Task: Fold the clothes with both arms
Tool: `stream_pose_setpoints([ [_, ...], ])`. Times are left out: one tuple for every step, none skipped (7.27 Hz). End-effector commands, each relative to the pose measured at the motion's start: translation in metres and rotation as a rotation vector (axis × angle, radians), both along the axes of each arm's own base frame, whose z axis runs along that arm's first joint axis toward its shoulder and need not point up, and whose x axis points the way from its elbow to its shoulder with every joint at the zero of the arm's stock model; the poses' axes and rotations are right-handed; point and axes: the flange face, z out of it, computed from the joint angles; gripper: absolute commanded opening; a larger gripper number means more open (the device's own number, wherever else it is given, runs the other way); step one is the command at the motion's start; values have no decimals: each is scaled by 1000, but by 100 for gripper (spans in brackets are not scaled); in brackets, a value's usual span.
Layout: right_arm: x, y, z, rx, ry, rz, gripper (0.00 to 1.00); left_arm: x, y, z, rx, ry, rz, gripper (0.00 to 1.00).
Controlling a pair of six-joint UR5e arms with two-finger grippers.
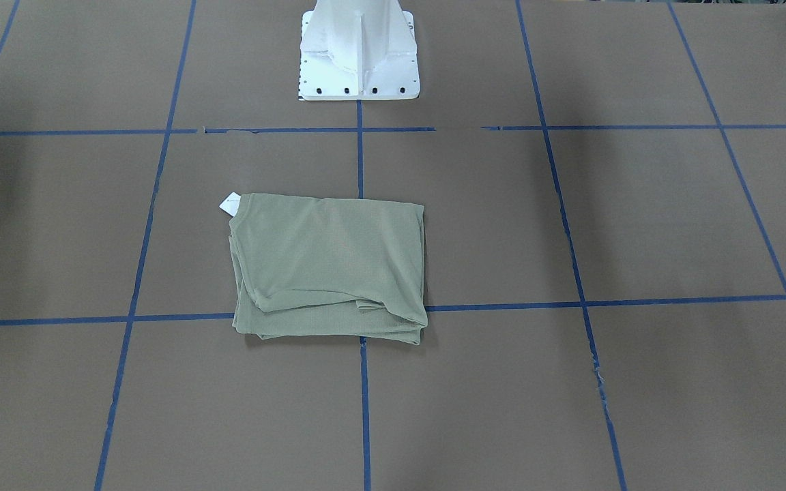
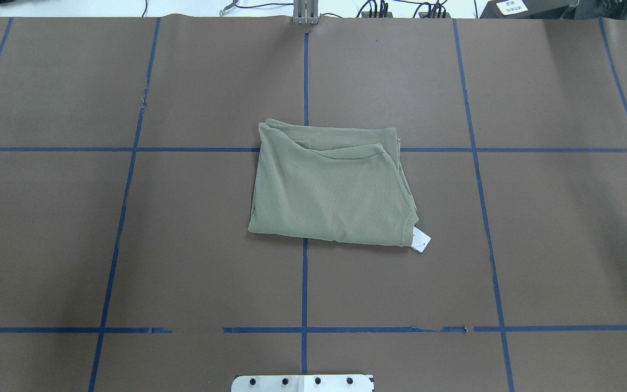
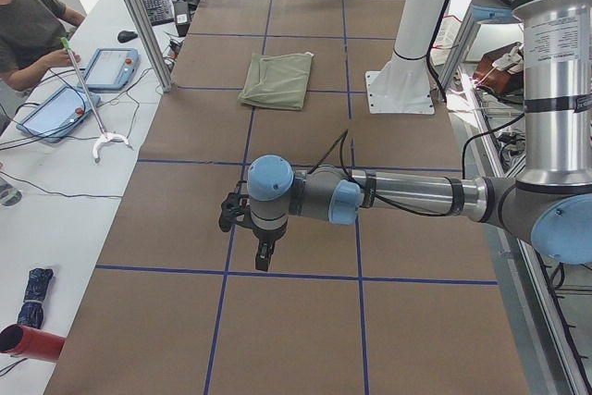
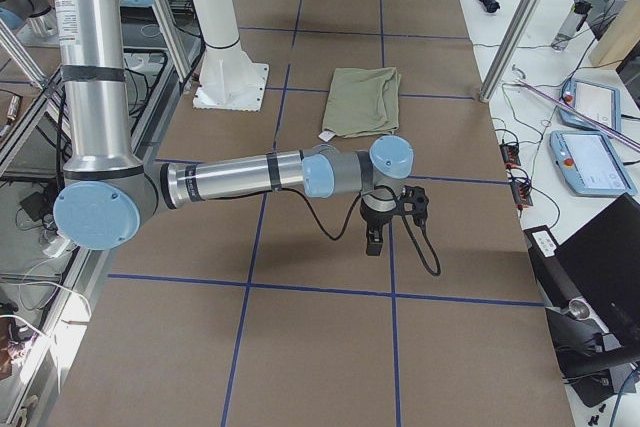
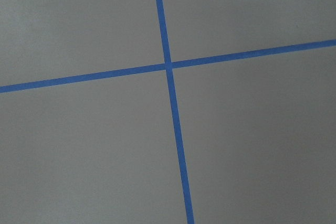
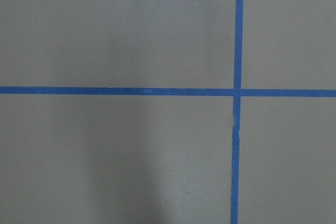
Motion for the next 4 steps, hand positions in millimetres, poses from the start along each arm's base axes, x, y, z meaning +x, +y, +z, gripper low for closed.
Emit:
stream_pose_setpoints([
  [1, 7, 3, -6, -2, -2, 100, 0, -3, -4, 8, 0, 0, 100],
  [1, 8, 0, -4, -3, 3, 100, 0, -8, -9, 22, 0, 0, 100],
  [1, 9, 2, -7, -4, 3, 100, 0, -13, -14, 32, 1, -1, 100],
  [1, 9, 1, -6, -4, 3, 100, 0, -18, -20, 43, 0, -1, 100],
])
